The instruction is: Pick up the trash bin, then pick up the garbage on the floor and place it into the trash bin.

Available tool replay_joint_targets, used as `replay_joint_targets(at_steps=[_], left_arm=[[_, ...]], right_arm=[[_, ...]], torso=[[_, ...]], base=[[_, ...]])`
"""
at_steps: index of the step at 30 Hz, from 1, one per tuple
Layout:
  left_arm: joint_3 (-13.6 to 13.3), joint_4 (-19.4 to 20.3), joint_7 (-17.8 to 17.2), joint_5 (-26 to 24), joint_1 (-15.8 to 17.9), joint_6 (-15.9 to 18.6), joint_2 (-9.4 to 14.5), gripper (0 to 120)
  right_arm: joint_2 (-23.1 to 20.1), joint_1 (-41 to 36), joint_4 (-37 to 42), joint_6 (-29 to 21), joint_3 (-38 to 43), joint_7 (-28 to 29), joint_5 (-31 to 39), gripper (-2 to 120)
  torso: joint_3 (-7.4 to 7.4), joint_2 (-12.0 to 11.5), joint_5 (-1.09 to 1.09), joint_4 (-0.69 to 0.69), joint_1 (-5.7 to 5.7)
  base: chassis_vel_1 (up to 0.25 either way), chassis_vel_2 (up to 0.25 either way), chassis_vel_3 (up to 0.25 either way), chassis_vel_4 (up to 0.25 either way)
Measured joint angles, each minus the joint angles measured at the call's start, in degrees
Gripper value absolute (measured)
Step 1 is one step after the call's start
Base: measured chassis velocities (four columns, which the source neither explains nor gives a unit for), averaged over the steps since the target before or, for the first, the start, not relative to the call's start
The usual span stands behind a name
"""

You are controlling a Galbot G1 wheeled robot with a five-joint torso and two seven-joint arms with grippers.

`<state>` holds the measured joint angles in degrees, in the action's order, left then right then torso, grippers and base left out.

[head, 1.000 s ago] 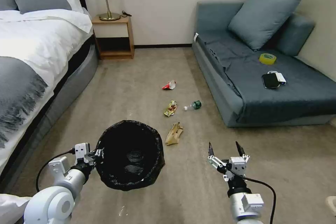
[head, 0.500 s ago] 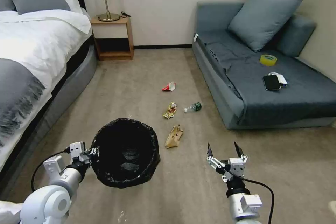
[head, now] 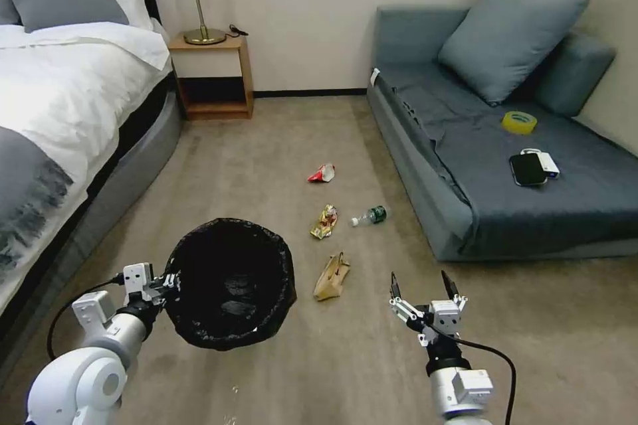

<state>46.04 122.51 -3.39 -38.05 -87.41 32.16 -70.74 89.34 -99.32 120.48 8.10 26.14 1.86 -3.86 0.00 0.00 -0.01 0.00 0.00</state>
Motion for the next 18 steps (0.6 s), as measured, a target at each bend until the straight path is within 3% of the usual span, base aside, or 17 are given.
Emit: replay_joint_targets(at_steps=[18], left_arm=[[2.02,-0.05,0.08,-0.09,-0.02,-0.16,-0.24,3]], right_arm=[[-0.09,0.92,-1.97,0.12,-1.6,-0.16,-0.25,100]], torso=[[0.0,0.0,0.0,0.01,0.0]], base=[[-0.157,0.159,0.161,-0.155]])
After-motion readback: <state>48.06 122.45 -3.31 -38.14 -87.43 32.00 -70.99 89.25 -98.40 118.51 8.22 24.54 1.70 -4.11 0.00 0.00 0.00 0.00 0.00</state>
